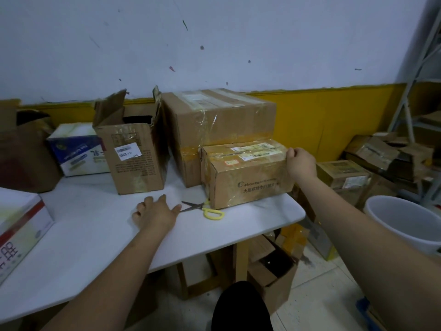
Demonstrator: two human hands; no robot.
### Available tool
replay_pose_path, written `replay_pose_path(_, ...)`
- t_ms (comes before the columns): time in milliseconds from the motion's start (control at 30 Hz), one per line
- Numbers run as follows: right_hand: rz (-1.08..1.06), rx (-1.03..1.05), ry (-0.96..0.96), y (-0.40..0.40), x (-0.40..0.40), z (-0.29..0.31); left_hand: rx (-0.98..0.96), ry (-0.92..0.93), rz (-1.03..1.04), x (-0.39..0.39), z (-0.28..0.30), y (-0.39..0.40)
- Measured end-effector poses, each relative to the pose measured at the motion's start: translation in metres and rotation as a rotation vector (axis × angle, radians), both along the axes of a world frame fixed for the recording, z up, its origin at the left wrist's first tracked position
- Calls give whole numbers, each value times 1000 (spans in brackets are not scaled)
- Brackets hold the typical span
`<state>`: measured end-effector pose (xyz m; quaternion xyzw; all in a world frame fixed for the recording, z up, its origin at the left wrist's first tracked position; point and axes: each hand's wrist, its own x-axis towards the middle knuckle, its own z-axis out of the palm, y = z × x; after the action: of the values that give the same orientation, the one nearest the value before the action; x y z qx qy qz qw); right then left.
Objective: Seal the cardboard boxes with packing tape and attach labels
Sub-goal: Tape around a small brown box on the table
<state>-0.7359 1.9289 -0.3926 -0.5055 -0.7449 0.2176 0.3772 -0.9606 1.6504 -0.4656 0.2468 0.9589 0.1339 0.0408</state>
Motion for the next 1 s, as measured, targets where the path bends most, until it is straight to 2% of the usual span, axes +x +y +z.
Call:
replay_pose_path(67,27,116,-76,-6,-1,-2,5,55,19,-3,4,-10)
replay_pose_path(100,39,182,-132,-11,-3,-2,78,122,1,0,5,-11)
replay_pose_path(200,84,249,-250,-30,-12,1,546,190,-230,24,13,3)
replay_pose_path(233,75,222,-255,-35,-14,1,654,114,-339,33,18,13)
replay_pose_path(300,42,102,-202,-37,-16,-1,755,-166,-525,53,31,35)
replay_pose_path(367,54,-24,-124,-34,-15,-1,742,-359,-568,58,29,51)
replay_pose_path(433,86,-71,-100,-31,-12,1,619,-379,-567,55,19,51)
replay_pose_path(567,97,-60,-107,-31,-10,1,207,-144,-583,48,-6,27)
replay_pose_path(733,98,-99,-92,-29,-10,4,68,-45,-584,45,-4,8)
replay_pose_path(867,106,-104,-112,-27,-11,3,80,-46,-543,33,4,-6)
replay_pose_path(933,102,-96,-113,-30,-13,2,209,-44,-578,35,13,0)
replay_pose_path(1000,99,-89,-113,-34,-15,2,418,-101,-637,42,23,10)
